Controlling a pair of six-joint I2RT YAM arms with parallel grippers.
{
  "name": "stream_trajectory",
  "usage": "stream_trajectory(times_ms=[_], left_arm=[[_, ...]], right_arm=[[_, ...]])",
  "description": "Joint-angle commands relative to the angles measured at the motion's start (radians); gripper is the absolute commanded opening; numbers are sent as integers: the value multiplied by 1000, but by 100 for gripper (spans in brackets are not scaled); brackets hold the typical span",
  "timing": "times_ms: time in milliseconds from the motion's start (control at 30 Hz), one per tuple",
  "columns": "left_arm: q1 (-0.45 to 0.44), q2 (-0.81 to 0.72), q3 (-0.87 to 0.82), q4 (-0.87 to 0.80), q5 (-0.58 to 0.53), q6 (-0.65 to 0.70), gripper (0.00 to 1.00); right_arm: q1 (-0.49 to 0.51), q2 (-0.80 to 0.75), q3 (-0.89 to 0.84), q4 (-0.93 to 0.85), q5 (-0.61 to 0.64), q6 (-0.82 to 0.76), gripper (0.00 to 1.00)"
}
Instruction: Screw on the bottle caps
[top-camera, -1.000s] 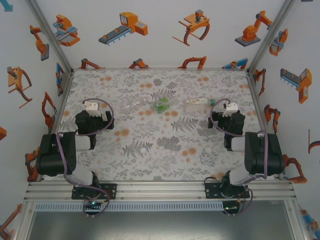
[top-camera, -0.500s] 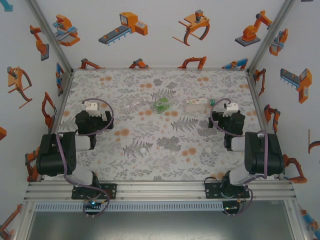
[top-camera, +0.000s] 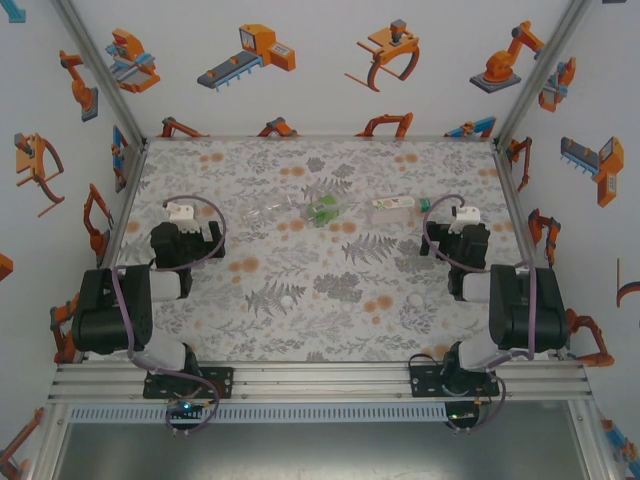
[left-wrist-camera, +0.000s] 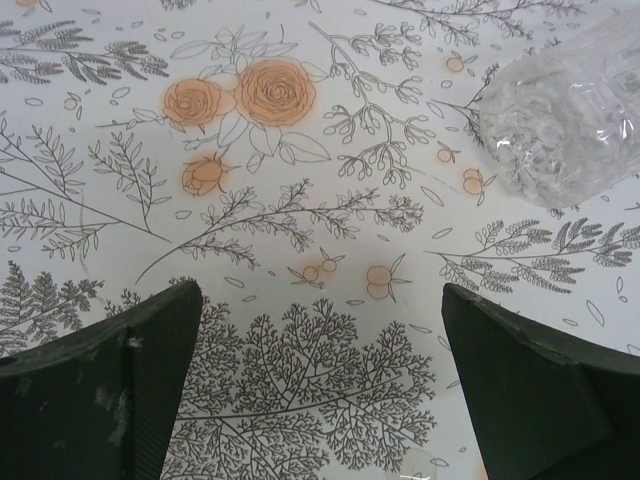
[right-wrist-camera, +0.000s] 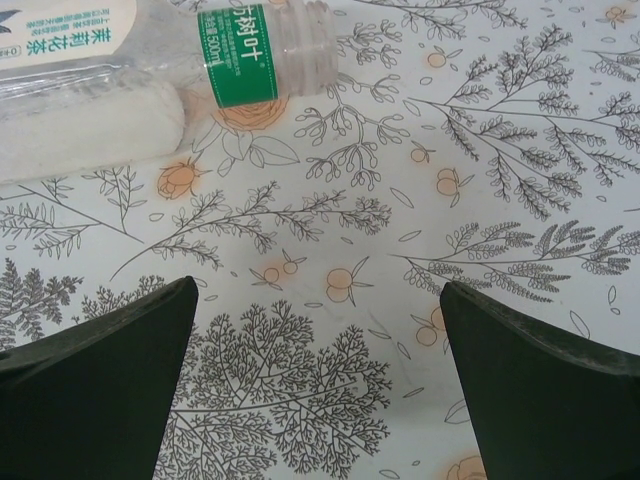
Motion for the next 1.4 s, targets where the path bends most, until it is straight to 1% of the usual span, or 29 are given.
stream_trajectory(times_ms=[0,133,200,267,333,433,500,533,600,633,667,733,800,900,967,1067,1133,1367], left_arm=[[-13,-82,81,-152,-36,-5,97],[-55,-153,162,-345,-142,4,97],[-73,-178,224,-477,-186,-20,97],[-84,-200,277,-591,-204,-47,97],[-92,-224,325,-695,-193,-77,97],[-101,-271,387,-829,-147,-85,97],[-102,-297,433,-912,-131,-79,97],[-102,-305,453,-943,-125,-70,97],[-102,-312,500,-1016,-108,-37,97],[-104,-312,515,-1039,-101,-19,97],[-105,-313,526,-1056,-91,2,97],[-109,-317,513,-1040,-79,35,97],[-113,-324,479,-1005,-77,53,97],[-119,-337,422,-947,-92,54,97],[-125,-342,409,-924,-109,57,97],[-130,-329,419,-919,-110,76,97],[-130,-316,428,-918,-112,77,97],[-134,-314,434,-912,-83,72,97]], right_arm=[[-4,-95,48,-92,18,7,99],[2,-202,130,-315,35,10,96],[12,-246,202,-469,40,30,94],[22,-269,277,-620,46,72,92],[36,-280,347,-736,49,124,89],[58,-272,450,-898,68,258,84],[71,-239,535,-1022,105,408,79],[71,-219,578,-1082,103,492,76],[78,-157,663,-1179,56,613,70],[86,-136,689,-1205,46,657,70],[101,-115,712,-1225,45,709,70],[129,-84,742,-1245,60,814,70],[158,-47,789,-1297,115,927,70],[192,58,913,-1455,173,1060,74],[207,149,1025,-1594,207,1143,75],[224,266,1165,-1742,239,1202,76],[230,331,1234,-1789,245,1242,76],[229,485,1380,-1800,247,1322,81]])
